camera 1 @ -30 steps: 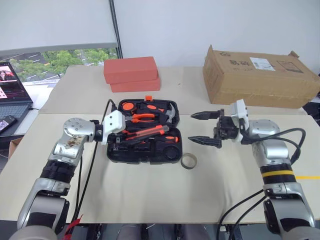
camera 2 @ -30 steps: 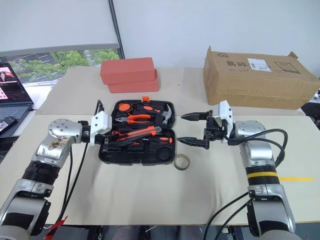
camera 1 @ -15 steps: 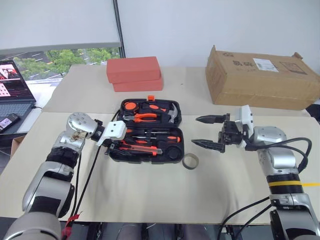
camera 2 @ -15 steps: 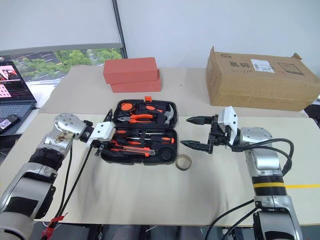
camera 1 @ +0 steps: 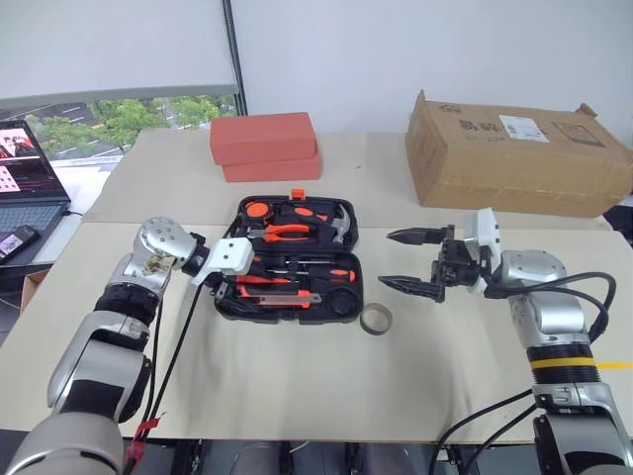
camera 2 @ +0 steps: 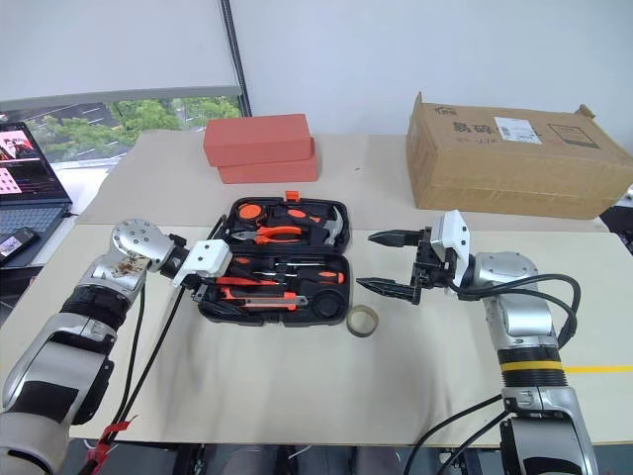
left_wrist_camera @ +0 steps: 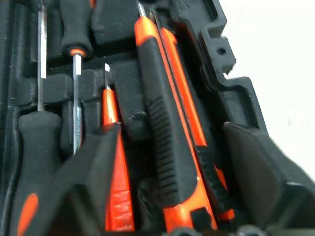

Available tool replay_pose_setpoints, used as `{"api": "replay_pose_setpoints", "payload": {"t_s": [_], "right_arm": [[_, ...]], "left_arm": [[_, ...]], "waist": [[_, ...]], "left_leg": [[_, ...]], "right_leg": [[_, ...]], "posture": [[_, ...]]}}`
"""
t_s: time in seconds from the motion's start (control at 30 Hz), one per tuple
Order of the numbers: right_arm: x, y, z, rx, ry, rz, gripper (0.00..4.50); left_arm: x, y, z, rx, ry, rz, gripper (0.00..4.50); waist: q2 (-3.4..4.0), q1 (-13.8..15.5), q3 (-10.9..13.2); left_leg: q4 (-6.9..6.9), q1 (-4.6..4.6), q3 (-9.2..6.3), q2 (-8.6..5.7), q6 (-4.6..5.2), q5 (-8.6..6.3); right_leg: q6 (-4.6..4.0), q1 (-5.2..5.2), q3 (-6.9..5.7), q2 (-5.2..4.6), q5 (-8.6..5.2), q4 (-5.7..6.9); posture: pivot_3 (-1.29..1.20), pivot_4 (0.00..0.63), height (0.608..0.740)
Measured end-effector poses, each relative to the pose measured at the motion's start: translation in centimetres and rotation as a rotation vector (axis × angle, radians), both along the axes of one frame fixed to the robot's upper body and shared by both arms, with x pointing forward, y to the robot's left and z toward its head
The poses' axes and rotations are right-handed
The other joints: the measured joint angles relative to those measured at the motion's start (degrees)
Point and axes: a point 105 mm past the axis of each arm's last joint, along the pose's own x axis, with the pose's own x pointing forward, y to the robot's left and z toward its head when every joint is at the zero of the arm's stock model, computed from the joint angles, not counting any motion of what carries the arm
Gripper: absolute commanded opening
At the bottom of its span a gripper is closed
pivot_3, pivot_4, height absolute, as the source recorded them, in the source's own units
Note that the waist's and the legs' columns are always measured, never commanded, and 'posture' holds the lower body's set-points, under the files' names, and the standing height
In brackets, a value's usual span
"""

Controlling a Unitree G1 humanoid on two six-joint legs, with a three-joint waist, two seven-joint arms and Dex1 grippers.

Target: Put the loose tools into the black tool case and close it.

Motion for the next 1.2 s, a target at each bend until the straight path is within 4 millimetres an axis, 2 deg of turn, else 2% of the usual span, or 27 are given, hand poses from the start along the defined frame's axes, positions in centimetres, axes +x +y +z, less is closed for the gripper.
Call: {"api": "replay_pose_setpoints", "payload": {"t_s": [0.13, 0.23, 0.33, 0.4, 0.47, 0.5, 0.6, 0.67, 0.87, 1.13, 1.2], "right_arm": [[0.2, 0.1, 0.3, 0.000, -0.008, 0.006, 4.50], [0.3, 0.1, 0.1, 0.002, -0.001, 0.013, 4.50], [0.4, 0.1, -0.1, 0.007, 0.009, 0.015, 4.50], [0.5, 0.3, 0.2, 0.011, 0.003, 0.022, 4.50], [0.6, 0.5, 0.6, 0.013, -0.015, 0.028, 4.50], [0.7, 0.5, 0.6, 0.012, -0.020, 0.029, 4.50], [0.7, 0.6, 0.4, 0.008, -0.019, 0.034, 4.50], [0.7, 0.6, 0.4, 0.007, -0.019, 0.036, 4.50], [0.6, 0.5, 0.1, 0.004, -0.013, 0.030, 4.50], [0.3, 0.0, -0.4, -0.002, -0.003, 0.006, 4.50], [0.3, -0.2, -0.6, -0.003, 0.001, -0.005, 4.50]], "left_arm": [[0.1, -0.3, 1.7, -0.076, -0.023, 0.011, 4.42], [0.1, -0.7, 3.8, -0.185, -0.012, 0.037, 4.42], [0.1, -1.2, 5.1, -0.253, -0.025, 0.040, 3.79], [-0.1, -2.1, 4.7, -0.268, -0.030, 0.019, 3.03], [-0.4, -3.1, 3.2, -0.279, -0.017, 0.008, 2.31], [-0.4, -3.5, 2.0, -0.262, -0.012, 0.003, 1.82], [-0.3, -3.5, -0.2, -0.210, -0.001, 0.023, 0.76], [0.0, -3.5, -0.7, -0.215, -0.002, 0.033, 0.06], [0.5, -3.0, -1.6, -0.178, -0.031, 0.049, 0.03], [-0.2, -3.6, -2.1, -0.185, -0.191, -0.038, 0.03], [0.0, -4.2, -1.9, -0.192, -0.267, -0.054, 0.03]], "waist": [[0.00, -0.01, 0.00], [0.00, -0.04, 0.00], [0.00, -0.04, 0.00], [0.00, -0.03, 0.00], [0.00, -0.02, 0.00], [0.00, -0.01, 0.00], [0.00, -0.07, 0.00], [0.00, -0.06, 0.00], [0.00, -0.02, 0.00], [0.05, 0.00, -0.03], [0.29, 0.34, -0.17]], "left_leg": [[0.00, -0.01, 0.00, 0.00, -0.04, 0.02], [0.00, -0.01, 0.00, 0.00, -0.06, 0.03], [0.00, 0.01, 0.00, -0.01, -0.08, 0.05], [0.00, 0.04, 0.01, -0.03, -0.08, 0.05], [0.01, 0.06, 0.01, -0.03, -0.09, 0.05], [0.01, 0.05, 0.01, -0.03, -0.10, 0.06], [0.00, 0.03, 0.03, -0.04, -0.11, 0.06], [0.00, 0.04, 0.02, -0.03, -0.10, 0.06], [0.00, 0.04, 0.02, -0.03, -0.09, 0.05], [0.00, 0.11, 0.01, -0.04, -0.06, 0.04], [0.02, 0.20, 0.00, -0.09, 0.03, -0.01]], "right_leg": [[0.02, 0.00, 0.00, 0.00, -0.01, -0.02], [0.02, 0.00, 0.01, 0.01, -0.01, -0.02], [0.03, 0.02, 0.02, 0.00, -0.01, -0.02], [0.03, 0.05, 0.03, -0.01, -0.02, 0.00], [0.02, 0.06, 0.03, 0.00, -0.02, 0.00], [0.02, 0.06, 0.02, 0.01, -0.01, 0.00], [0.02, 0.02, 0.03, 0.03, -0.01, 0.00], [0.02, 0.04, 0.02, 0.01, -0.01, 0.00], [0.02, 0.05, 0.01, -0.01, -0.01, 0.00], [0.01, 0.11, 0.02, -0.09, -0.01, -0.02], [0.02, 0.22, 0.02, -0.18, -0.01, -0.01]], "posture": [[0.00, 0.150, 0.712], [0.00, 0.150, 0.712], [0.00, 0.150, 0.712], [0.00, 0.150, 0.712], [0.00, 0.150, 0.712], [0.00, 0.150, 0.712], [0.00, 0.150, 0.712], [0.00, 0.150, 0.712], [0.00, 0.150, 0.712], [0.00, 0.150, 0.712], [0.00, 0.150, 0.712]]}}
